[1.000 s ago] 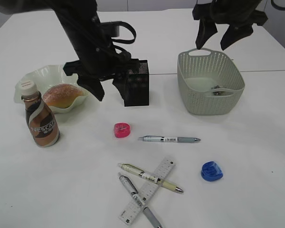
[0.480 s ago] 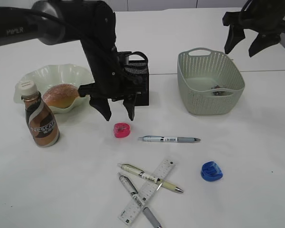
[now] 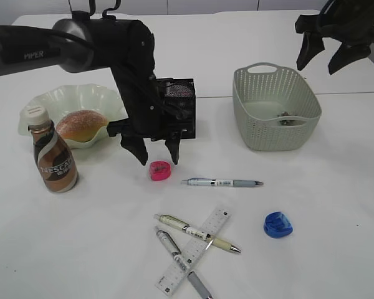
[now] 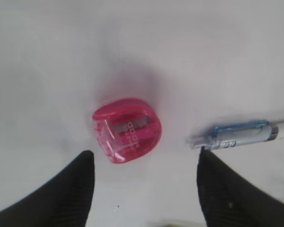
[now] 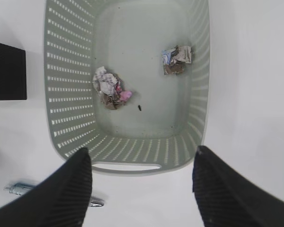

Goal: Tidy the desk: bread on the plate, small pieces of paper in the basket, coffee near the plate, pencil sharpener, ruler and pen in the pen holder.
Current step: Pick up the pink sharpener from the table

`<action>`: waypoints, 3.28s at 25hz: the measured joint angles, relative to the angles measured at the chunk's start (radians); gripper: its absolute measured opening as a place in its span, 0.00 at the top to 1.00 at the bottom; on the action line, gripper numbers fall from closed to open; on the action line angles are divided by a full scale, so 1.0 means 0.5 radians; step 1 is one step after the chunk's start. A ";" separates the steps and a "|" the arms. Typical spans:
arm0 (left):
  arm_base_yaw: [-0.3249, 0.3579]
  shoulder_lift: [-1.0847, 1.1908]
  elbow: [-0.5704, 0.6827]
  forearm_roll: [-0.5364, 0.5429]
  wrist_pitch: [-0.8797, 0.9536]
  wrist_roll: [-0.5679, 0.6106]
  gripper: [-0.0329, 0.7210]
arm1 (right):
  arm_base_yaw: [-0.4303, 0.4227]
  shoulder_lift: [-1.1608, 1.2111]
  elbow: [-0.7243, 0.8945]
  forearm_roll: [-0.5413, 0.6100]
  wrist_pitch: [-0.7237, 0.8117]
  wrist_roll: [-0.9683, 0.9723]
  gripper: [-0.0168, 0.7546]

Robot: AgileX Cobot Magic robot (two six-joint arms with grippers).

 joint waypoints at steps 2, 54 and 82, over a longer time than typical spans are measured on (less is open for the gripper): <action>0.007 0.010 0.000 -0.005 -0.018 0.000 0.30 | 0.000 0.000 0.000 0.000 0.000 -0.003 0.34; 0.068 0.126 0.000 -0.085 -0.144 0.027 0.37 | 0.000 0.000 0.000 0.000 0.000 -0.066 0.34; 0.068 0.134 -0.011 0.019 -0.011 0.141 0.51 | 0.000 0.000 0.000 -0.007 0.000 -0.070 0.34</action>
